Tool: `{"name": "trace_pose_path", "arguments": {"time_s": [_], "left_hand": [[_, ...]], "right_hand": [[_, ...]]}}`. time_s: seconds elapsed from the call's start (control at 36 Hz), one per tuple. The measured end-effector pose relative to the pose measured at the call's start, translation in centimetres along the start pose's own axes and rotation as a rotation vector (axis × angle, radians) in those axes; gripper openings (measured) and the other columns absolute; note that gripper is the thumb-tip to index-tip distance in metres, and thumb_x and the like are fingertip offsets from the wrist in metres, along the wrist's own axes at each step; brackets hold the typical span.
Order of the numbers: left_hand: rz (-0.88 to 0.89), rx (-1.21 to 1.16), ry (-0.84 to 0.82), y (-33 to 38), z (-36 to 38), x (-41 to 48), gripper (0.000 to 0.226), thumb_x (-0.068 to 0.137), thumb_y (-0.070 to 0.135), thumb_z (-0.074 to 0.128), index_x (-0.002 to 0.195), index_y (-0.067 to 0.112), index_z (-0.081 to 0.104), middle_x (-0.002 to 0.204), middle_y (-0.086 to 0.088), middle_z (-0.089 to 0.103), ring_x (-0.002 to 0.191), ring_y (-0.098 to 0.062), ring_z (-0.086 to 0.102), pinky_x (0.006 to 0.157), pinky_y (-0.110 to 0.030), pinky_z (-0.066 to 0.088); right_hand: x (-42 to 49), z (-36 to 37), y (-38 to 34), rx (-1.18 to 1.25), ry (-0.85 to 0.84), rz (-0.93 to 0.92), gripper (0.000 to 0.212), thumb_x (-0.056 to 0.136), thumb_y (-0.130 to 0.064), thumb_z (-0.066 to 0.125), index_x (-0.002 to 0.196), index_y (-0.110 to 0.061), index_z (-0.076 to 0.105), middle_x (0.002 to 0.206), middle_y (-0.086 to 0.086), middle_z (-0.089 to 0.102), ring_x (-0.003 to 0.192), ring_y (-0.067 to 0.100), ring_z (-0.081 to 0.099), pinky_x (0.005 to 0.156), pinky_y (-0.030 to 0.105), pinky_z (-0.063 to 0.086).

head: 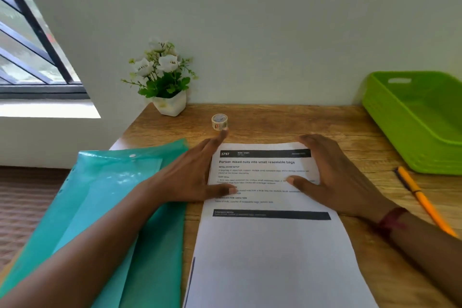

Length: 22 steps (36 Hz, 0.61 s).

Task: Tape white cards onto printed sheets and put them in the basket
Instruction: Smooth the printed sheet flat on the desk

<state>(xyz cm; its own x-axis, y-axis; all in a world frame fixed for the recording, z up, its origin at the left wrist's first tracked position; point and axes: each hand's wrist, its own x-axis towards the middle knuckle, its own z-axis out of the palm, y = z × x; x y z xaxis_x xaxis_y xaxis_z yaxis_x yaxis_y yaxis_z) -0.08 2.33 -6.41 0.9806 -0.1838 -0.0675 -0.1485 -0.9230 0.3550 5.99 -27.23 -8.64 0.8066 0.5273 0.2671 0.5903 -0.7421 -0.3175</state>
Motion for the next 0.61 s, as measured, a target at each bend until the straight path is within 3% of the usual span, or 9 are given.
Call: {"name": "trace_pose_path", "arguments": {"time_s": [0.06,0.22,0.36,0.44,0.61], "left_hand": [[0.008,0.016,0.018,0.2,0.0,-0.1,0.115,0.072,0.073,0.065,0.152,0.041,-0.012,0.162,0.010,0.016,0.143,-0.016,0.029,0.114,-0.037,0.029],[0.000,0.084,0.062,0.6,-0.1,-1.0,0.113,0.074,0.070,0.067,0.152,0.042,-0.010,0.162,0.005,0.015,0.145,-0.019,0.023,0.115,-0.041,0.027],[0.028,0.128,0.113,0.7,-0.3,-1.0,0.115,0.069,0.076,0.066,0.151,0.043,-0.007,0.162,0.006,0.015,0.146,-0.020,0.021,0.115,-0.044,0.028],[0.047,0.123,0.144,0.5,-0.3,-0.9,0.117,0.066,0.080,0.065,0.149,0.047,-0.010,0.164,0.008,0.004,0.150,-0.024,0.010,0.117,-0.050,0.023],[0.088,0.104,0.239,0.6,-0.5,-0.4,0.111,0.071,0.069,0.070,0.152,0.043,-0.001,0.164,0.009,0.007,0.149,-0.018,0.015,0.117,-0.043,0.023]], "right_hand": [[0.0,0.0,0.2,0.028,0.031,-0.014,0.080,0.083,-0.063,0.056,0.147,-0.026,0.026,0.153,-0.003,0.029,0.140,0.014,0.026,0.112,0.036,0.033],[-0.5,0.1,0.1,0.035,0.148,-0.090,0.067,0.087,-0.045,0.066,0.143,-0.025,0.036,0.146,-0.002,0.042,0.132,0.014,0.036,0.109,0.039,0.036],[-0.2,0.3,0.7,0.067,0.251,-0.102,0.056,0.088,-0.032,0.067,0.138,-0.027,0.043,0.139,-0.004,0.048,0.125,0.009,0.038,0.101,0.029,0.035],[0.2,0.3,1.0,0.071,0.319,-0.111,0.048,0.089,-0.024,0.068,0.134,-0.022,0.051,0.132,0.000,0.054,0.120,0.011,0.042,0.097,0.025,0.033],[1.1,0.5,2.0,0.041,0.403,-0.165,0.036,0.091,-0.021,0.064,0.127,-0.014,0.061,0.116,0.006,0.062,0.106,0.019,0.054,0.086,0.031,0.046]]}}
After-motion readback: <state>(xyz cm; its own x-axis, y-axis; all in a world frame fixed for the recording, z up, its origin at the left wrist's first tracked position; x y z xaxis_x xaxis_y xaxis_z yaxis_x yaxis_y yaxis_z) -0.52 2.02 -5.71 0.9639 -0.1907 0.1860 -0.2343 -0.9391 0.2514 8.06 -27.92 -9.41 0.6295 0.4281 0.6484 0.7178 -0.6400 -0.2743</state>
